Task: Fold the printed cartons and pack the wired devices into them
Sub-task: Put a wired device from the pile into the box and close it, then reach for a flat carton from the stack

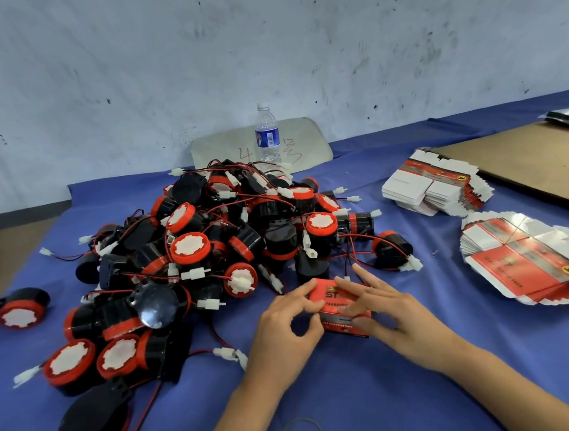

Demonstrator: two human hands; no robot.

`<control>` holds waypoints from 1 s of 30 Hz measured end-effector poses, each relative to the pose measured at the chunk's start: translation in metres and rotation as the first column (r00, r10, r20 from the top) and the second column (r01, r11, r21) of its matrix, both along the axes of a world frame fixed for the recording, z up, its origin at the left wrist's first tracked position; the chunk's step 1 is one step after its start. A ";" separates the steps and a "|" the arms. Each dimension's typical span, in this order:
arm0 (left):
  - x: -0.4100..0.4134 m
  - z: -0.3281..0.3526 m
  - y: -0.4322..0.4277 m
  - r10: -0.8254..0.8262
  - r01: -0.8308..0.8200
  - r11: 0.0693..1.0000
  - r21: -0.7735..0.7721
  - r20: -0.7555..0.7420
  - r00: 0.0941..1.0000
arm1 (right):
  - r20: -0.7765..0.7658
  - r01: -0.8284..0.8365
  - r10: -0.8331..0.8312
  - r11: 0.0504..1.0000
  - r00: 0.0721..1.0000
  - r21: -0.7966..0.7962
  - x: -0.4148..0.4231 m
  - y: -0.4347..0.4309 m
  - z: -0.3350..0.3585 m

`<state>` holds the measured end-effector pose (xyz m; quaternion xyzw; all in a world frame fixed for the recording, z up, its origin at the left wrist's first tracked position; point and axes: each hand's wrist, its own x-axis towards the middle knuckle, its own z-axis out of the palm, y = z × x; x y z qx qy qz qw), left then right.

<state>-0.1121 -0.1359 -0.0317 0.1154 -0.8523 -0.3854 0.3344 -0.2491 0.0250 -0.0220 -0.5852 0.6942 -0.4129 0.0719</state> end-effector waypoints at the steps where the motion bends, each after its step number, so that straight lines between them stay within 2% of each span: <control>1: 0.001 -0.001 -0.001 -0.002 0.003 0.999 -0.035 0.026 1.000 | -0.001 0.014 -0.014 1.000 1.000 0.001 0.001 0.001 -0.001; 3: 0.003 0.000 0.001 -0.028 0.049 0.985 -0.165 0.127 0.992 | -0.041 0.078 -0.079 0.996 0.996 -0.037 0.005 0.002 -0.003; 6: 0.003 0.001 0.002 -0.072 0.139 0.954 -0.267 0.245 0.967 | -0.050 0.180 -0.195 0.960 0.980 -0.214 0.008 0.003 0.002; 9: 0.000 0.004 0.006 -0.102 0.165 0.947 -0.277 0.229 0.968 | 0.188 0.294 -0.248 0.913 0.950 -0.284 0.011 0.007 0.009; 11: -0.001 0.005 0.010 -0.095 0.143 0.960 -0.240 0.204 0.974 | 0.256 0.286 -0.219 0.922 0.942 -0.261 0.013 0.007 0.010; 16: -0.001 0.004 0.011 -0.105 0.122 0.978 -0.171 0.108 0.989 | 0.121 0.187 -0.168 0.966 0.978 -0.176 0.018 0.006 0.009; 19: -0.002 0.003 0.010 -0.104 0.126 0.976 -0.176 0.126 0.986 | 0.042 0.266 -0.263 0.953 0.964 -0.146 0.021 0.002 0.007; 22: -0.003 0.000 0.008 -0.110 0.133 0.984 -0.116 0.184 0.977 | -0.031 0.334 -0.344 0.928 0.939 -0.162 0.023 -0.001 0.006; 23: -0.002 -0.001 0.007 -0.107 0.125 0.988 -0.090 0.179 0.978 | 0.023 0.361 -0.363 0.917 0.932 -0.169 0.024 -0.002 0.006; 25: -0.001 -0.003 0.002 -0.095 0.100 0.994 -0.031 0.149 0.984 | 0.266 0.436 -0.374 0.869 0.889 -0.234 0.021 0.002 0.011; 26: 0.001 -0.005 -0.002 -0.083 0.085 0.996 -0.006 0.133 0.988 | 0.396 0.495 -0.373 0.825 0.839 -0.272 0.020 0.003 0.014; 28: 0.001 -0.004 -0.006 -0.068 0.065 0.997 0.040 0.093 0.993 | 0.638 0.656 -0.368 0.695 0.676 -0.295 0.015 0.009 0.026; 29: -0.001 -0.003 -0.005 -0.065 0.060 0.996 0.061 0.078 0.995 | 0.784 0.711 -0.264 0.639 0.561 -0.294 0.011 0.017 0.036; 30: -0.001 -0.003 -0.006 -0.060 0.054 0.996 0.073 0.069 0.996 | 0.908 0.742 -0.050 0.597 0.416 -0.307 0.009 0.023 0.049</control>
